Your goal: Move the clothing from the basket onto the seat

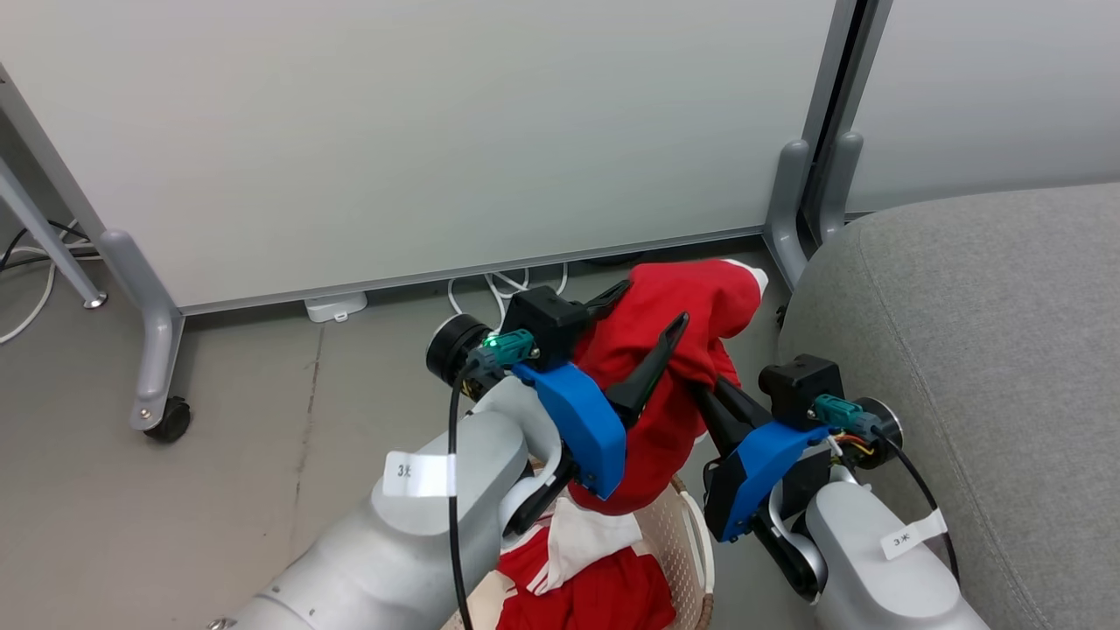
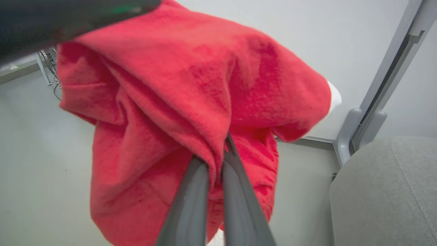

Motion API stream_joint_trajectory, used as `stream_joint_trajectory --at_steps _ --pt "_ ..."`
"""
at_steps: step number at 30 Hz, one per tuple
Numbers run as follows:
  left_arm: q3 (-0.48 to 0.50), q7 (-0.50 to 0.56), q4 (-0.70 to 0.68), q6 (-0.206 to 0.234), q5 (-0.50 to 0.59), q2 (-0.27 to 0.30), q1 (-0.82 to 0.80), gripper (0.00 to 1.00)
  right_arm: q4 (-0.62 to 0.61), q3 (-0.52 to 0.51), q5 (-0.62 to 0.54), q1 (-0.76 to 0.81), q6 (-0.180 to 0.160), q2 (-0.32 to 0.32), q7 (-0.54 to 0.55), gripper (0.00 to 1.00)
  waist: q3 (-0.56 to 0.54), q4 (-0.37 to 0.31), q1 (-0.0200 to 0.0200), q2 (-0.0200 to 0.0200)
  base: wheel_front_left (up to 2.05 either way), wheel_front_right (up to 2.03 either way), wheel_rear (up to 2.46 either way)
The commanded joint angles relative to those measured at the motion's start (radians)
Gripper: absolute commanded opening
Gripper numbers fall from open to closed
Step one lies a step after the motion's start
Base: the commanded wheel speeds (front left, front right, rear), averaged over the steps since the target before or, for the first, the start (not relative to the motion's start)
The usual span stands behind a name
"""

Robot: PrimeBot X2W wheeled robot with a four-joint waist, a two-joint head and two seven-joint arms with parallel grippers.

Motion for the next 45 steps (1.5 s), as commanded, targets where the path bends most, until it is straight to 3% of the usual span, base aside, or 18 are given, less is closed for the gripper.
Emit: stream_joint_trajectory --at_steps 1,13,25,45 --pt "0.025 -0.005 -0.014 -0.001 0.02 0.009 0.023 1.0 -0.005 -0.005 -0.001 0.007 0.0 -0.004 -0.01 0.0 0.001 0.003 0.0 0.0 0.0 0.0 0.0" --pt "0.274 -0.004 -0.191 -0.001 0.226 0.076 0.229 1.0 -0.046 -0.068 -0.031 0.031 0.0 -0.004 -0.001 0.0 0.002 0.027 0.0 0.0 0.0 0.0 0.0" --pt "0.479 -0.004 -0.275 -0.001 0.372 0.094 0.436 1.0 -0.089 -0.11 -0.056 0.071 0.0 -0.004 0.018 0.0 -0.006 0.032 0.0 0.0 0.0 0.0 0.0" --pt "0.589 -0.004 -0.292 -0.001 0.434 0.097 0.559 1.0 -0.126 -0.141 -0.069 0.1 0.0 -0.004 0.04 0.0 -0.005 0.032 0.0 0.0 0.0 0.0 0.0"
